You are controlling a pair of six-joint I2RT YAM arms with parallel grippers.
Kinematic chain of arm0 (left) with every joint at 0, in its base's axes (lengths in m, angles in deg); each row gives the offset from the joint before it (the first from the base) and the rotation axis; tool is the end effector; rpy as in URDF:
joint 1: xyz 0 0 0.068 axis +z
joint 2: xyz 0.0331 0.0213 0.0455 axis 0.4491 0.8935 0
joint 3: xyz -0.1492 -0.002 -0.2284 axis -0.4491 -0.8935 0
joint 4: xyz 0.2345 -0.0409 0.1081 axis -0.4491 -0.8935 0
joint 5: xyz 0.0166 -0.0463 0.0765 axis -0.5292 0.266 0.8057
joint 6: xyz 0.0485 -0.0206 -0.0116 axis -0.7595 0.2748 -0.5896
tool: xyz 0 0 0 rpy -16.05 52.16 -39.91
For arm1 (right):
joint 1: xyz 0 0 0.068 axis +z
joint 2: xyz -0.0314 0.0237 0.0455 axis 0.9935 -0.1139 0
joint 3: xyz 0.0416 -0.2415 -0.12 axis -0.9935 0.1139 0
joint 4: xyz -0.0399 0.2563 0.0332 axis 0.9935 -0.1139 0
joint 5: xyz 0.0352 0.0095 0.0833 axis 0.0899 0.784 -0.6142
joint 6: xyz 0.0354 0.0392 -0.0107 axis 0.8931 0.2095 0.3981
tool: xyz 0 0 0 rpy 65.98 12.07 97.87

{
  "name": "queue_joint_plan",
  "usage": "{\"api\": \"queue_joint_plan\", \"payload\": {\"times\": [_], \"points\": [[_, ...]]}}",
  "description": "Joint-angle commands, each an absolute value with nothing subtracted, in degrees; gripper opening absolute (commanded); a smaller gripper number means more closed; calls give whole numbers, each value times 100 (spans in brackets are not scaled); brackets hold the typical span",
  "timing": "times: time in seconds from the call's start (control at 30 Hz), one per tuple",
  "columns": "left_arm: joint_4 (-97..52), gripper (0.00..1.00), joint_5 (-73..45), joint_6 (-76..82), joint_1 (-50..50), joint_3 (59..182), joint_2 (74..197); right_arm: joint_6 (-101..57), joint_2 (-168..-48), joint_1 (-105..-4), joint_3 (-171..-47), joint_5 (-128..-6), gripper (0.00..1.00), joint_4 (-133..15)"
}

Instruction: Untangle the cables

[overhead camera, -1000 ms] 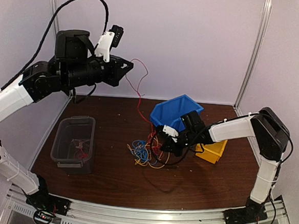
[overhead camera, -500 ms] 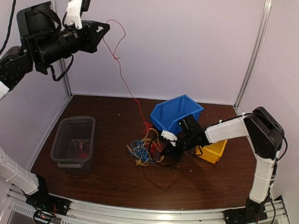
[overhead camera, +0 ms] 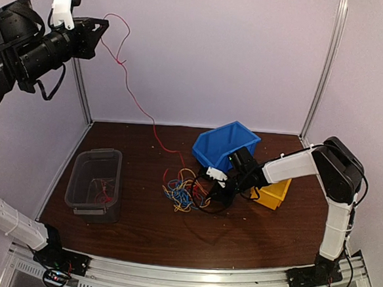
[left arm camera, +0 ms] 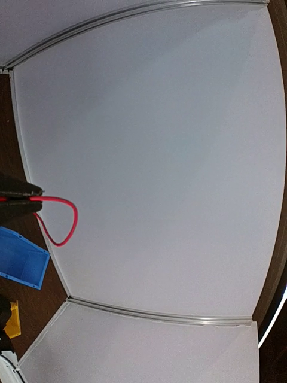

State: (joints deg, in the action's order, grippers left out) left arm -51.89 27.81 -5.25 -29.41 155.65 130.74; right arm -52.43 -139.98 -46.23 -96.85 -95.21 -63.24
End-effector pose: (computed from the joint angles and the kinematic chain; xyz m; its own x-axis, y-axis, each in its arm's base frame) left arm 0.1261 -0.1526 0.5738 0.0709 -0.1801 -0.9811 0.3957 0.9080 -0.1381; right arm 0.2967 0.2514 0.1264 -0.2873 -0.6272 -0.7239 -0.9574 0.2096 0.1984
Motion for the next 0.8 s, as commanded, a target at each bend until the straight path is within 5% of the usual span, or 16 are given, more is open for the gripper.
{"api": "queue_joint_plan", "payload": {"times": [0.0, 0.53, 0.77], "points": [[-5079, 0, 3179, -704, -2952, 15549, 12771, -5220, -14025, -4620, -9766, -9392, 0, -6433], [-5488, 0, 4187, -880, -2954, 14823, 12304, -5287, -13683, -4622, -9836, -9349, 2, -6544], [-5949, 0, 4538, -433, -2956, 14524, 12204, -5315, -13471, -4613, -9939, -9247, 14, -6693]]}}
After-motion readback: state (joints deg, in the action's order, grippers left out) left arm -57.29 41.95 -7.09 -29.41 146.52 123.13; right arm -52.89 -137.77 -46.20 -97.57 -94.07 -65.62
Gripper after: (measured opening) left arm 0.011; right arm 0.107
